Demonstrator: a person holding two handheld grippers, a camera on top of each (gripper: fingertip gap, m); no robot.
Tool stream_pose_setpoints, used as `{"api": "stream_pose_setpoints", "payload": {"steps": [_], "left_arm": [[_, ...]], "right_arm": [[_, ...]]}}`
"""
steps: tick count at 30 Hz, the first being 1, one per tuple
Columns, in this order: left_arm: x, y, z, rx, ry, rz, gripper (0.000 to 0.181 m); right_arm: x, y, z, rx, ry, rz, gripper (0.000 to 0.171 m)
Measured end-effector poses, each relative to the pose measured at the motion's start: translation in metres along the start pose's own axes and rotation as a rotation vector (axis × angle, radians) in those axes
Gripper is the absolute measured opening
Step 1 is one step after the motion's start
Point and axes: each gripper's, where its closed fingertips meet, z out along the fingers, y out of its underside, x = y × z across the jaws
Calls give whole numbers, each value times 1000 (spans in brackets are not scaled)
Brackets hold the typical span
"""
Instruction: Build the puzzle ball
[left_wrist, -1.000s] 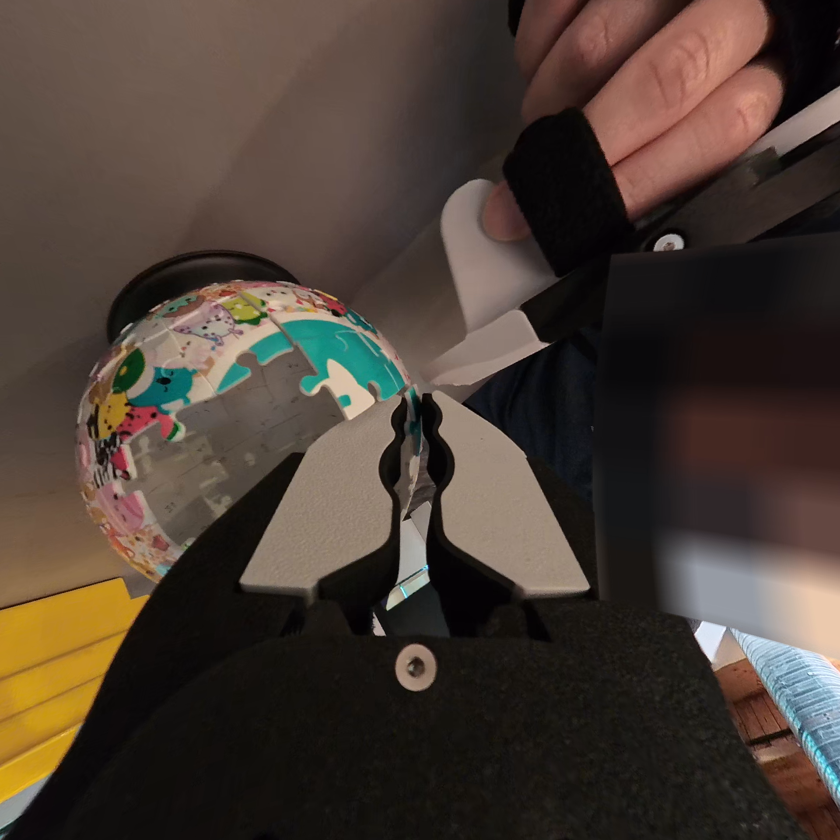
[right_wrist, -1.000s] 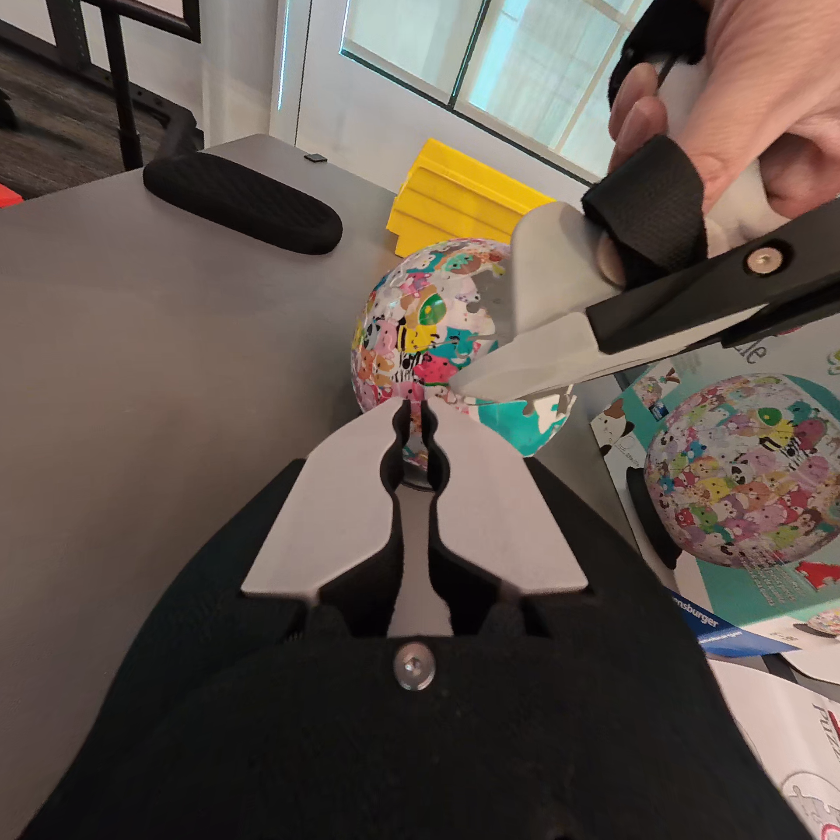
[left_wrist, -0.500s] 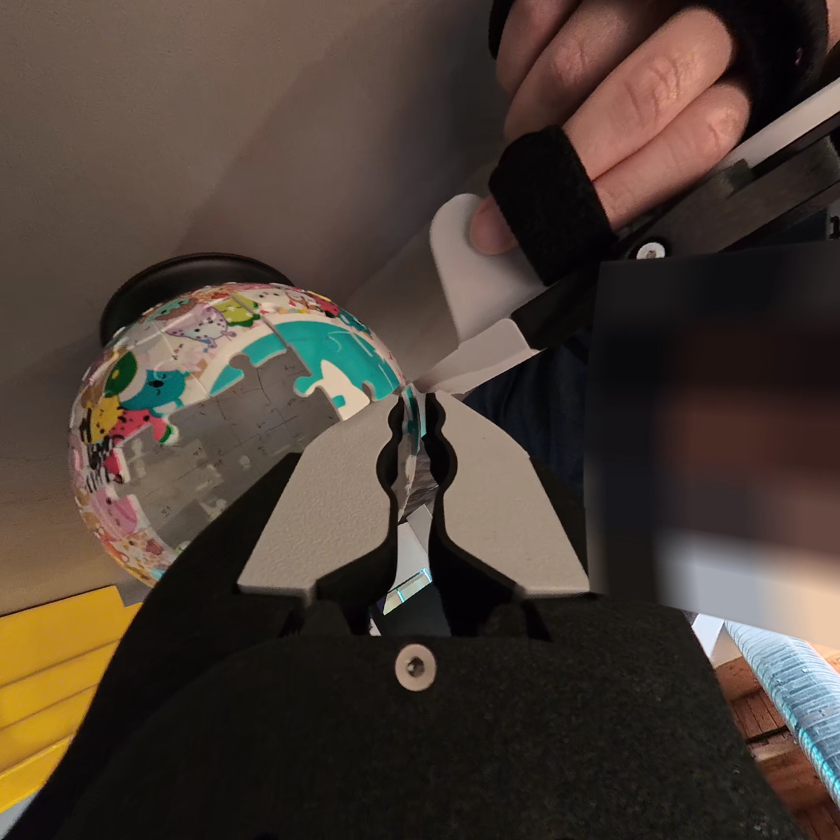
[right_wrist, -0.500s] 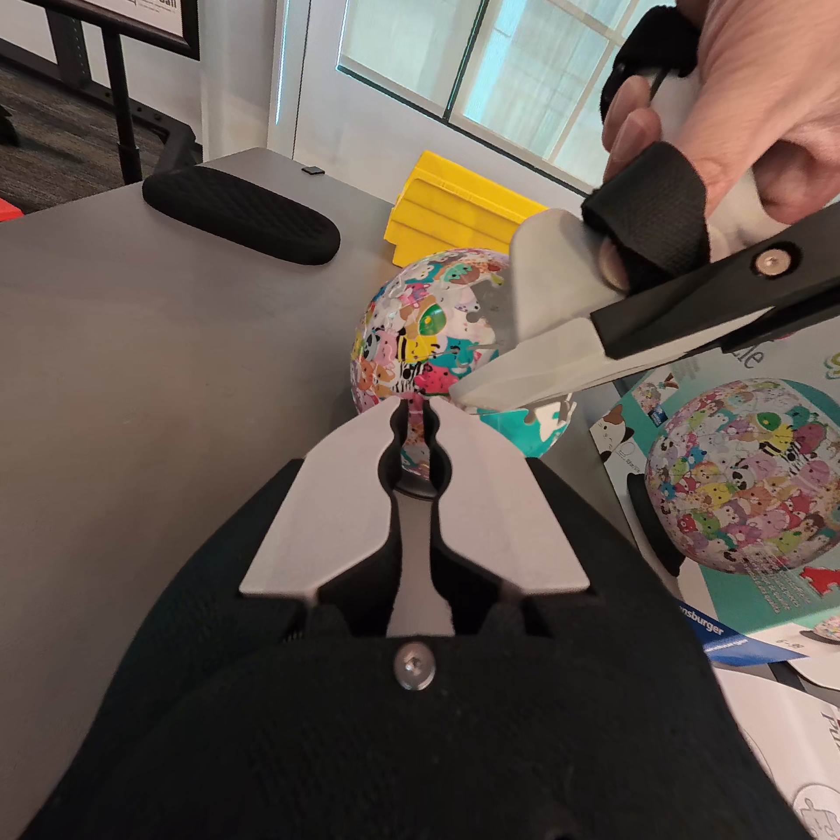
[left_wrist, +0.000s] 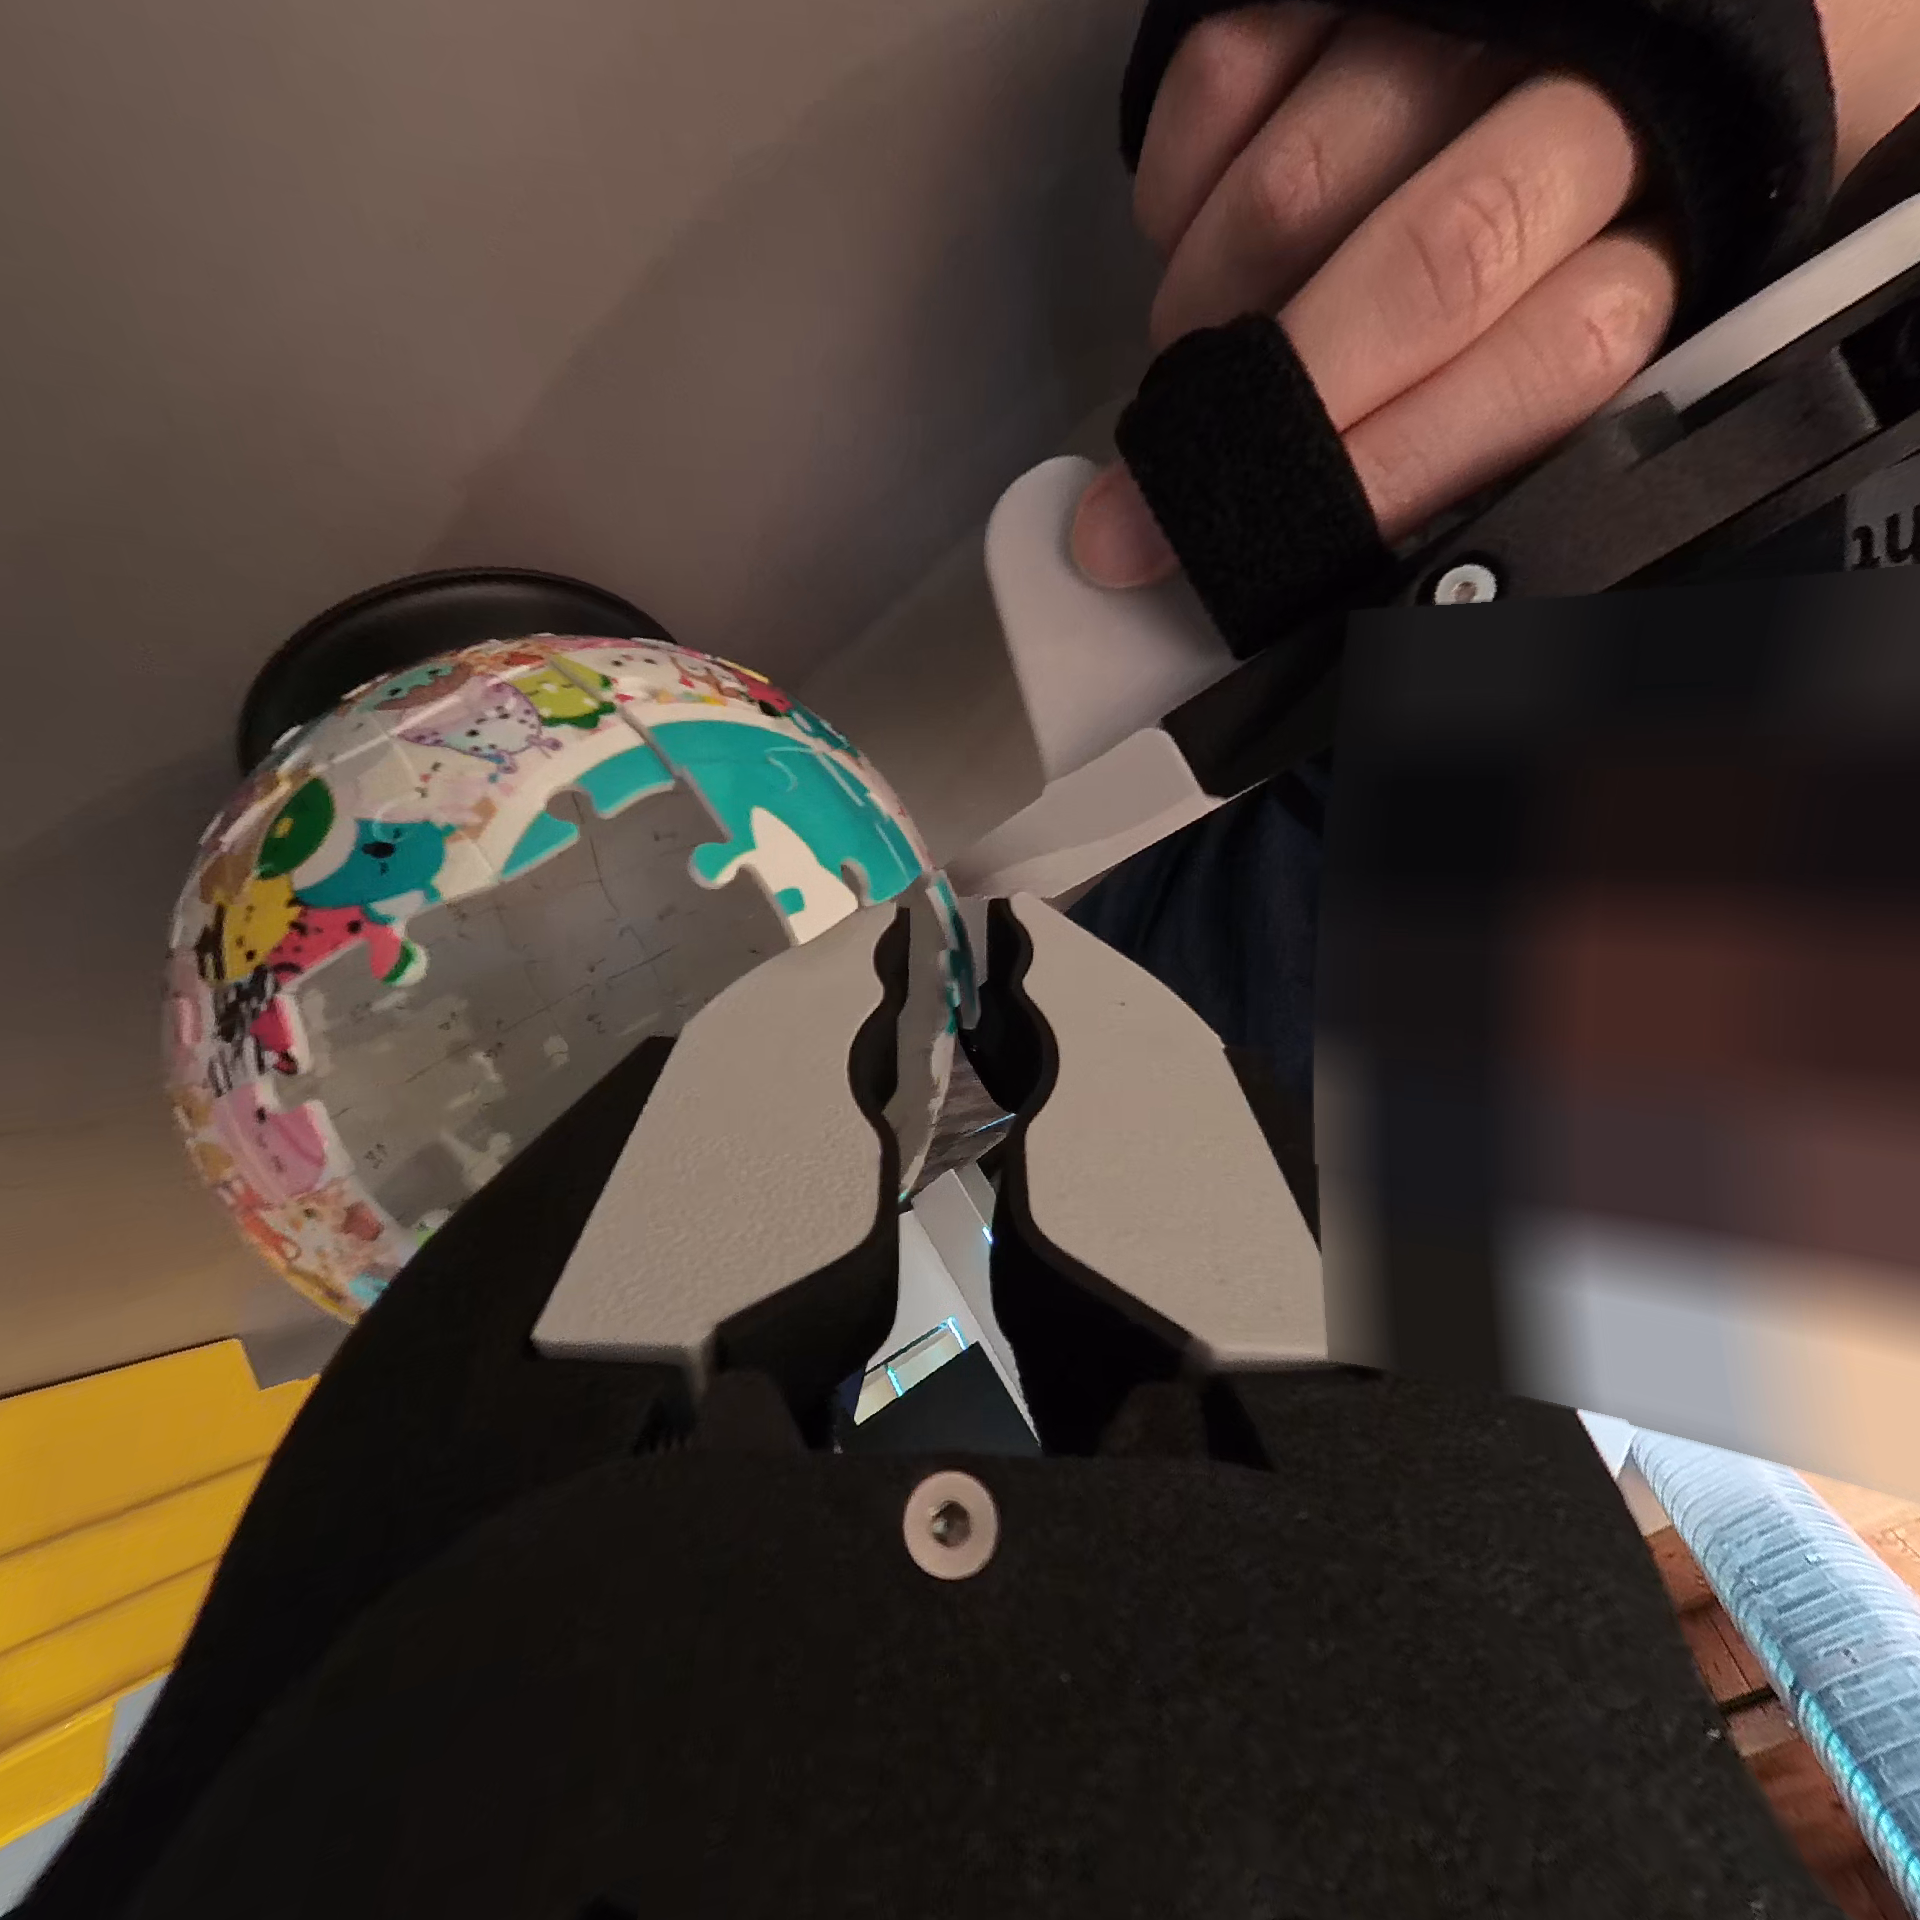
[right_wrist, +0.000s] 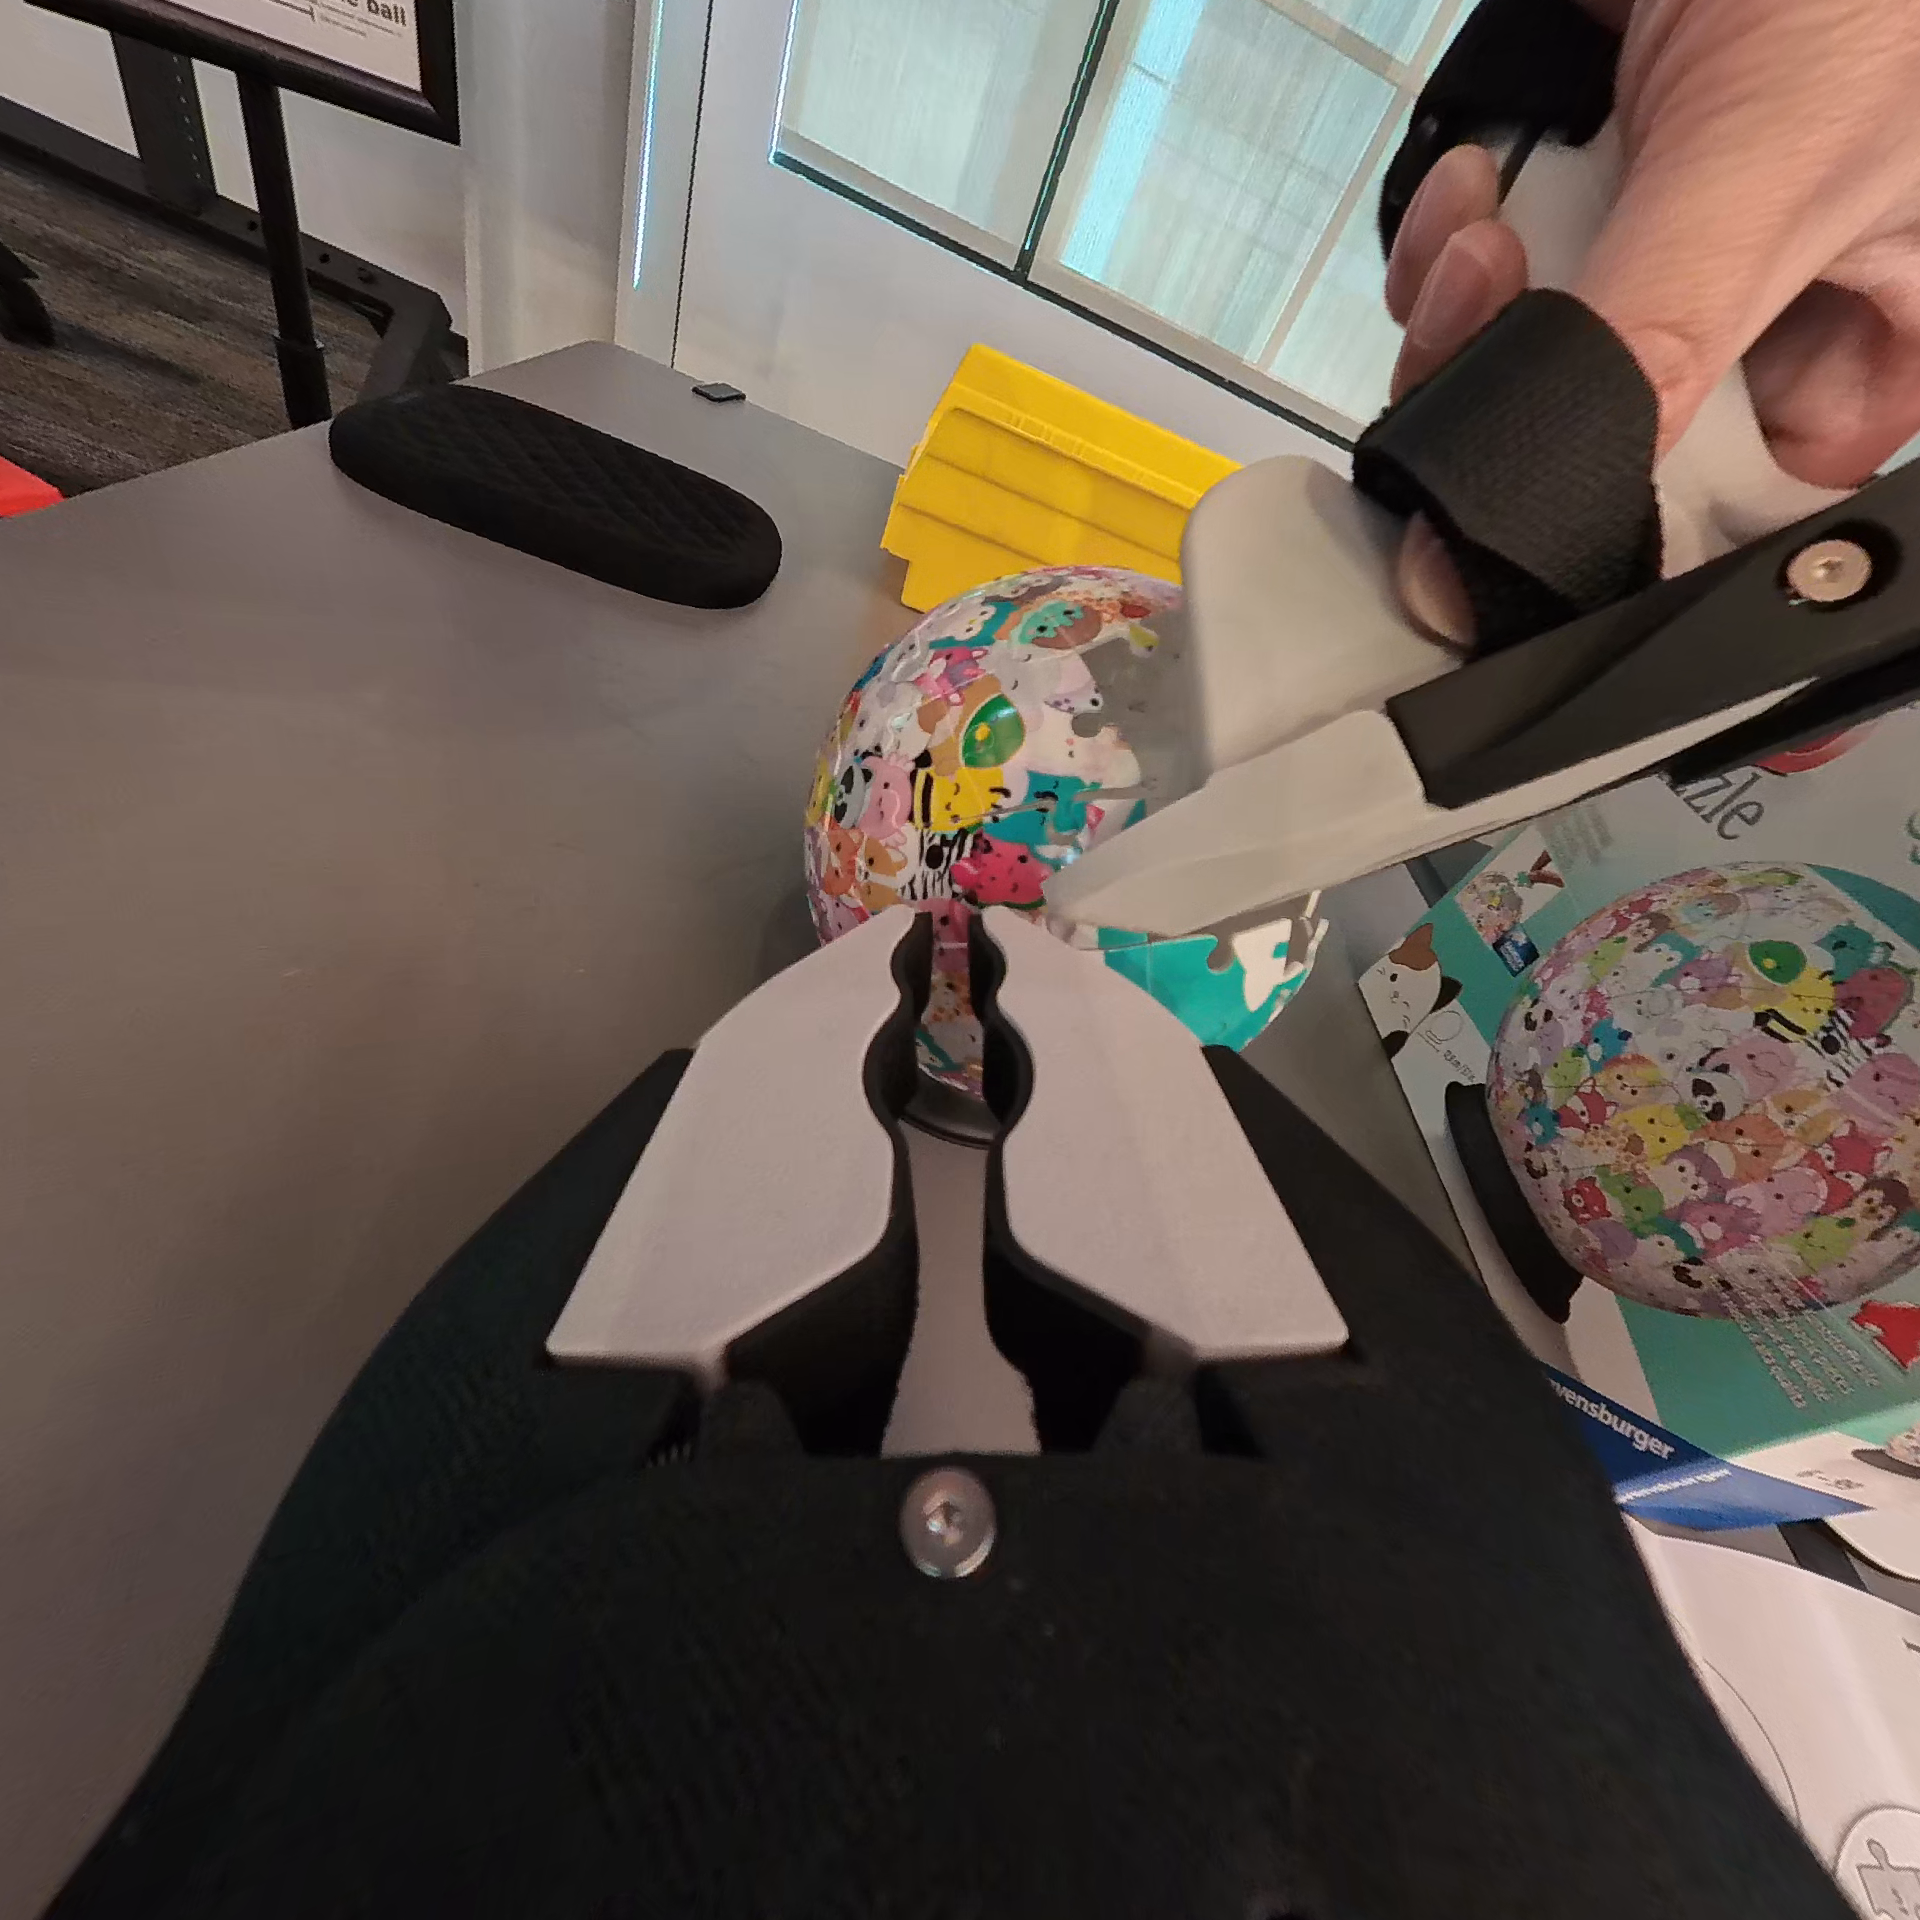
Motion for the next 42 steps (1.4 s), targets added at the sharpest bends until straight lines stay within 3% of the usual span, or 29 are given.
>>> {"api": "stream_pose_setpoints", "payload": {"steps": [1, 27, 42], "left_arm": [[-1, 0, -1, 3, -5, 1, 14], [12, 2, -24, 83, -62, 38, 18], [2, 7, -8, 38, -154, 67, 11]], "right_arm": [[0, 0, 0, -1, -1, 1, 7], [2, -1, 0, 6, 5, 11, 6], [2, -1, 0, 9, 4, 9, 6]]}}
